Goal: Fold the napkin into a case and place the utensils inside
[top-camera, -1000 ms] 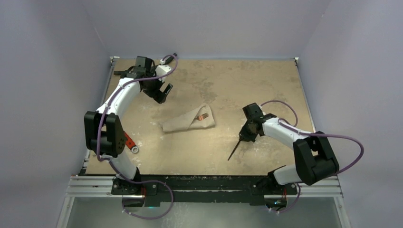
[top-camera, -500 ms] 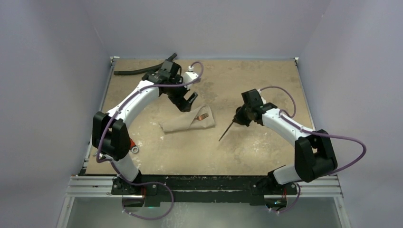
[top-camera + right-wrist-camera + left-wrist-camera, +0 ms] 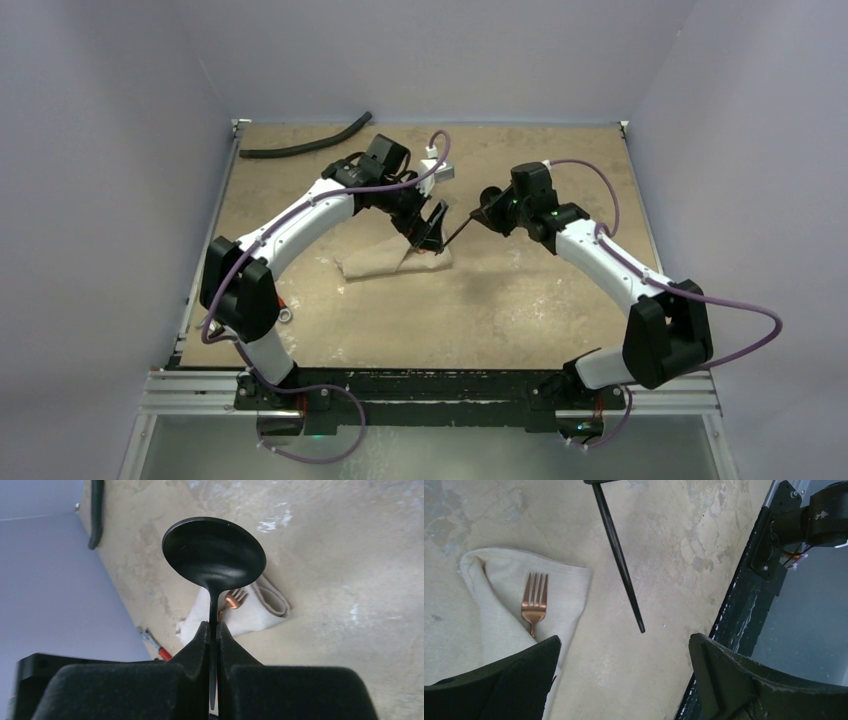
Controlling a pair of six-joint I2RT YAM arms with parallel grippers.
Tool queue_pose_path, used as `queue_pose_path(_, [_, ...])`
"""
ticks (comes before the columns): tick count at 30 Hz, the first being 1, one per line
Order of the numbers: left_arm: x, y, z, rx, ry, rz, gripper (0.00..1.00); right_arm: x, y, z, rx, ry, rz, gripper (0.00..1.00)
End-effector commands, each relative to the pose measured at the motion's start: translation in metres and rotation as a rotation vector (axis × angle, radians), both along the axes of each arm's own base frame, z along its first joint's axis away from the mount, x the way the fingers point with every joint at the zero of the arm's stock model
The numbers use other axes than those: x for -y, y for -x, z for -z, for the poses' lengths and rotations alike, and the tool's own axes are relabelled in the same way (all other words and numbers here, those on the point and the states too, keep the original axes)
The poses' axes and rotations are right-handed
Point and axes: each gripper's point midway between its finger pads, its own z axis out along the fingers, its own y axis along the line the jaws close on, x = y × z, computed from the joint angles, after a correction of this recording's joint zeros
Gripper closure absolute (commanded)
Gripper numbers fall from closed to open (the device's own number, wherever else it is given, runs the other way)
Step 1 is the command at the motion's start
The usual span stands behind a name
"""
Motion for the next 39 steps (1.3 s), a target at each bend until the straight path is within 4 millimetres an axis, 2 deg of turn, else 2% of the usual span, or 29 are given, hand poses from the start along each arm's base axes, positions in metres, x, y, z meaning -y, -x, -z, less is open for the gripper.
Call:
queue_pose_path(1, [0.011,0.011,-0.004,-0.048,0.066,0.001,0.01,-0.023,-0.012,-0.051,0.102,-0.144,-0.007,1.0])
queue_pose_path(3, [0.014,0.013,0.0,-0.076,0.073,0.006,0.06,-0.026,-0.012,-0.057,0.118,-0.169,-0.006,1.0])
queue_pose_path(6, [0.017,0.017,0.003,-0.11,0.086,0.017,0.19,-0.03,-0.013,-0.062,0.134,-0.188,-0.001,1.0])
queue_pose_path(8, [0.018,0.017,0.001,-0.113,0.094,0.022,0.32,-0.035,-0.013,-0.065,0.144,-0.199,-0.005,1.0])
queue_pose_path(9, [0.019,0.016,-0.001,-0.112,0.101,0.025,0.44,-0.038,-0.013,-0.067,0.151,-0.202,-0.011,1.0])
queue_pose_path(12, [0.02,0.014,-0.01,-0.104,0.098,0.063,0.9,-0.05,-0.008,-0.075,0.169,-0.175,-0.05,1.0])
queue_pose_path(13, [0.019,0.015,-0.009,-0.119,0.083,0.076,1.0,-0.053,-0.006,-0.077,0.17,-0.171,-0.063,1.0])
queue_pose_path(19, [0.01,0.027,0.002,-0.174,0.075,0.114,1.0,-0.054,-0.001,-0.086,0.211,-0.179,-0.09,1.0])
queue_pose_path(20, [0.008,0.028,0.0,-0.181,0.084,0.119,1.0,-0.054,0.003,-0.083,0.197,-0.174,-0.107,0.96])
queue_pose_path(21, [0.004,0.029,-0.002,-0.19,0.093,0.127,1.0,-0.056,0.011,-0.079,0.181,-0.168,-0.15,0.85])
queue_pose_path(23, [-0.003,0.03,-0.009,-0.2,0.121,0.143,1.0,-0.048,0.014,-0.073,0.199,-0.132,-0.185,0.62])
queue_pose_path(26, [-0.017,0.03,-0.017,-0.211,0.161,0.157,1.0,-0.036,0.017,-0.073,0.32,-0.098,-0.363,0.31])
queue_pose_path(28, [-0.027,0.035,-0.021,-0.229,0.179,0.183,1.0,-0.029,0.019,-0.078,0.412,-0.083,-0.508,0.19])
queue_pose_path(33, [-0.048,0.051,-0.023,-0.258,0.186,0.273,1.0,-0.029,0.051,-0.103,0.608,-0.095,-0.837,0.16])
queue_pose_path(37, [-0.054,0.058,-0.026,-0.284,0.195,0.289,1.0,-0.03,0.066,-0.105,0.671,-0.081,-0.956,0.16])
queue_pose_path(39, [-0.054,0.059,-0.028,-0.285,0.2,0.291,1.0,-0.029,0.069,-0.097,0.648,-0.072,-0.972,0.16])
